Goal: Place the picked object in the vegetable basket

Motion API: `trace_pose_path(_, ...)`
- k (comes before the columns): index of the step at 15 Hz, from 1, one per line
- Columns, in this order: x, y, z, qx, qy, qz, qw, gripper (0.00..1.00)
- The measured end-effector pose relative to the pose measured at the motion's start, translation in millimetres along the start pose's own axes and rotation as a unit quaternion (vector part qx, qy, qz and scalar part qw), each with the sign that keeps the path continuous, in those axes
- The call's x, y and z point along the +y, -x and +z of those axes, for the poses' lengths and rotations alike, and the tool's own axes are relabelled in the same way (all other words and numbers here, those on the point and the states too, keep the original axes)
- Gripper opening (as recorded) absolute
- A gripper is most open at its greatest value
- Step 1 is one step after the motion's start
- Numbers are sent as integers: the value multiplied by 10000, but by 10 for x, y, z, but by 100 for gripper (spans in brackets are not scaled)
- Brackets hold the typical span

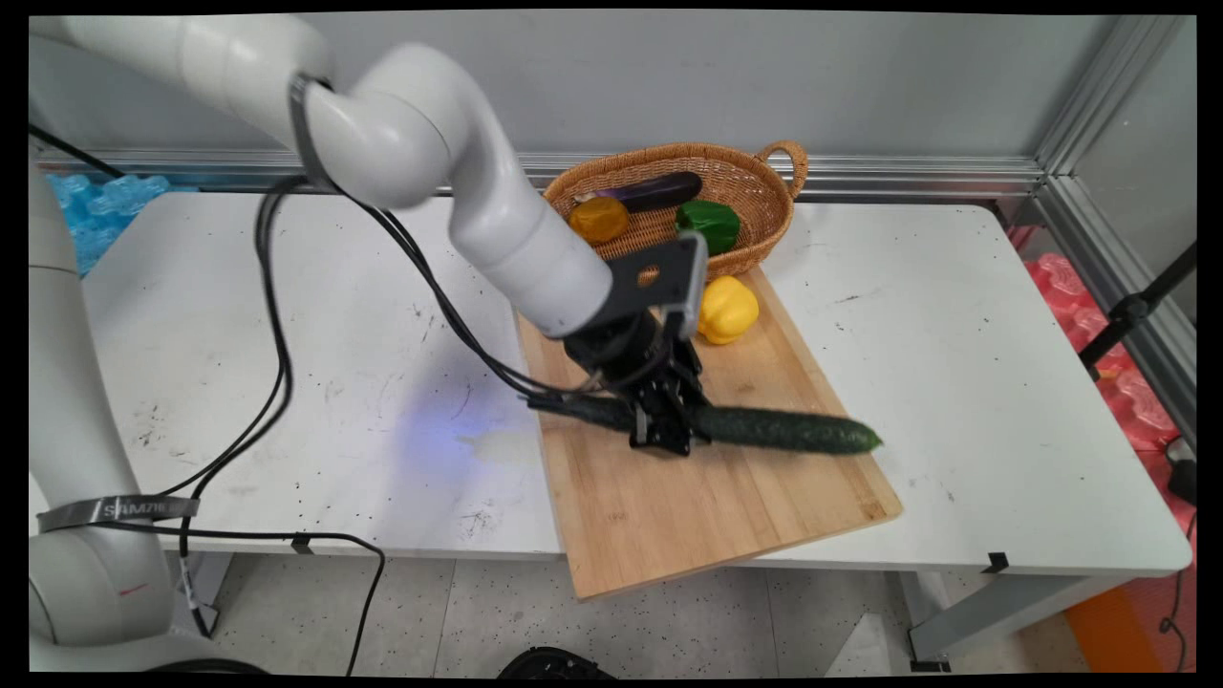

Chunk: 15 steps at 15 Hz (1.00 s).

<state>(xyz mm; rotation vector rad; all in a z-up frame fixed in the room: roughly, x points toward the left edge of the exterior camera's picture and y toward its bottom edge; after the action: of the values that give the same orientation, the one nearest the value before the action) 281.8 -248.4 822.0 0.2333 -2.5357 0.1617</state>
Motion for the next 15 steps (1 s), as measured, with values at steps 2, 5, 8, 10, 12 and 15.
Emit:
trace_pose_path(2, -34, -27, -242, 54, -73, -102, 9999, 0)
trace_pose_path(5, -104, -29, -587, 100, -180, -256, 9995, 0)
trace_pose_path(8, -225, 22, -975, 129, -369, -502, 9980, 0)
trace_pose_path(10, -311, 59, -1156, 134, -502, -655, 9965, 0)
trace_pose_path(12, -459, 120, -1363, 123, -717, -881, 9935, 0)
trace_pose_path(15, -700, 193, -1597, 118, -1073, -1237, 9864, 0)
